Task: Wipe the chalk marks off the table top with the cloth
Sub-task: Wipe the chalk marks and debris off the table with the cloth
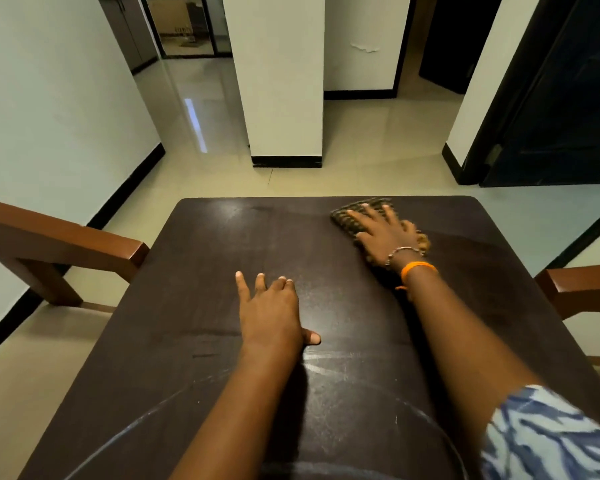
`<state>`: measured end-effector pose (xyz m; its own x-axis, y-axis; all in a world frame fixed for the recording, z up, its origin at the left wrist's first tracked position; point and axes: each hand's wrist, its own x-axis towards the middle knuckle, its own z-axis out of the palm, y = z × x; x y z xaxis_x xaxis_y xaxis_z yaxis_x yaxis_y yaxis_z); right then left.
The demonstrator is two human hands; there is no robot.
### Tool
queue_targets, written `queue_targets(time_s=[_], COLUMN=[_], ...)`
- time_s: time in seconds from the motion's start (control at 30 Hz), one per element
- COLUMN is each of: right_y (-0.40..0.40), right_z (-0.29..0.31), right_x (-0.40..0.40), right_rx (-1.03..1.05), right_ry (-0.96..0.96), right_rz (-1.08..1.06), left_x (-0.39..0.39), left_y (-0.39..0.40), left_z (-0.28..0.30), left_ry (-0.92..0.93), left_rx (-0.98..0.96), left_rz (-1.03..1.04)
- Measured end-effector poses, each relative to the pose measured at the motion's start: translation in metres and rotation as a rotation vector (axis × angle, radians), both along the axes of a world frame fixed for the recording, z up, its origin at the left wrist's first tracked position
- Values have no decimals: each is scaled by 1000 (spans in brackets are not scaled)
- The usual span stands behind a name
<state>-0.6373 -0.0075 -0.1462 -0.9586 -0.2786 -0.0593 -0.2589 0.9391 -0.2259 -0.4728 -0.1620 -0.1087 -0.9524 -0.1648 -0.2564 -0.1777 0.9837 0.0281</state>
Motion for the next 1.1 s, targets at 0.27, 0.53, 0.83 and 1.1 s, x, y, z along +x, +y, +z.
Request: queue_targets(time_s=[0.27, 0.53, 0.83, 1.1], right_y=[36, -158, -41, 114], right_z=[-1, -8, -4, -4], right_x=[-34, -17, -57, -49], right_rx=[-14, -16, 8, 6], right_ry=[-89, -13, -16, 12], right_rz=[-456, 139, 74, -537], left_x=[-6, 0, 2, 5], left_y=[1, -1, -1, 1], left_z=[-11, -12, -8, -9], left_ry=[10, 77, -26, -30], left_rx=[-38, -11, 9, -35], left_rz=[-27, -19, 11, -5])
